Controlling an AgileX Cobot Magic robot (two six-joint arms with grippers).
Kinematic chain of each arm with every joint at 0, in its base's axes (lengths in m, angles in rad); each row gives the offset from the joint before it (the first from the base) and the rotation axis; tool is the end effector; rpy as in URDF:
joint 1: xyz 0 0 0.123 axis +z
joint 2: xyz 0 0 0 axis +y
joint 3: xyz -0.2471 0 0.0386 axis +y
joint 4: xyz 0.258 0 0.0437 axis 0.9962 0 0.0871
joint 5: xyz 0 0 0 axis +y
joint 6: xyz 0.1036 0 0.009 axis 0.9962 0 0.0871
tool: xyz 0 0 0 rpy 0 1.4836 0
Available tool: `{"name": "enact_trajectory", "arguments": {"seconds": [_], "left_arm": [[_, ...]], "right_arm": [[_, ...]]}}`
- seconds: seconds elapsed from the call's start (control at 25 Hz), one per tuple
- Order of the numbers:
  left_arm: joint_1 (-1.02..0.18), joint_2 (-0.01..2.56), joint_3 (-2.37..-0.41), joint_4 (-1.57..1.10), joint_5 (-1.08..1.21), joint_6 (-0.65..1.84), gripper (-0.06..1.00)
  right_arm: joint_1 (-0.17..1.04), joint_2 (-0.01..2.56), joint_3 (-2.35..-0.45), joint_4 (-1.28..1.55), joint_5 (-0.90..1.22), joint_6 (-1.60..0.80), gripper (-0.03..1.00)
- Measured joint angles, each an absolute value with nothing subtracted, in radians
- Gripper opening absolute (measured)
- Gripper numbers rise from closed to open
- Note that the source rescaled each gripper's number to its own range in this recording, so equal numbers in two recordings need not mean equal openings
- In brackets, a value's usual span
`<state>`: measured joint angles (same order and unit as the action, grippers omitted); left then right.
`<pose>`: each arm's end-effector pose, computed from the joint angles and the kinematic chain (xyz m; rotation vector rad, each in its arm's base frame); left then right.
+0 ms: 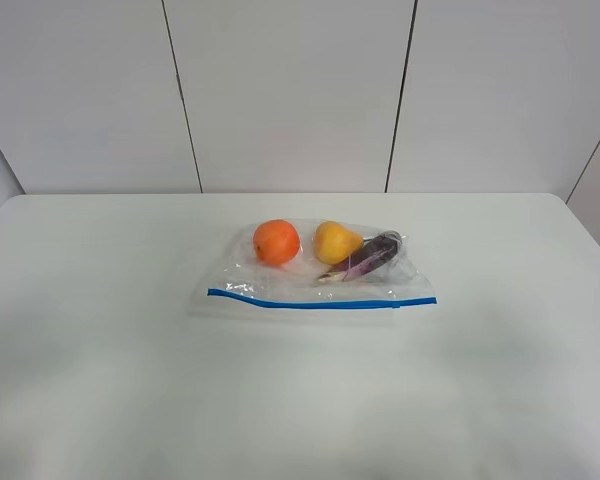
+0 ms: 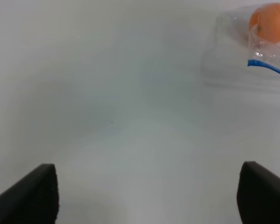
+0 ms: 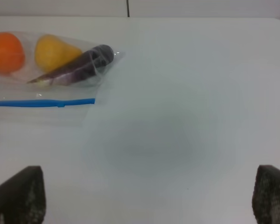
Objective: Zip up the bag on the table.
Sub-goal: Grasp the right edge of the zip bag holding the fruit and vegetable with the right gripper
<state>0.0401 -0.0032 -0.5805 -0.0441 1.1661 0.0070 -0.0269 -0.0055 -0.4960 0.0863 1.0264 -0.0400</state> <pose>0.0355 -0.0028 0.2901 -0.0271 2.0651 -0.0235 0.0521 0.0063 0.2787 -0.0154 2.0060 0.0599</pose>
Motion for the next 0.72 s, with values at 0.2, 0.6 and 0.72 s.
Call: {"name": "enact_trajectory", "arguments": {"seconds": [0.2,0.6,0.72], "left_arm": [[0.04,-0.003,-0.58,-0.044,1.166,0.007,0.98],[0.04,-0.003,-0.58,-0.044,1.166,0.007,0.98],[0.04,-0.003,-0.58,-0.044,1.166,0.007,0.98]], "right_arm": [[-0.027,-0.005,-0.496,0.085,1.026,-0.04,0.96],[-0.027,-0.005,-0.496,0.092,1.026,-0.039,0.96],[-0.027,-0.005,-0.496,0.107,1.025,-0.039,0.96]]}}
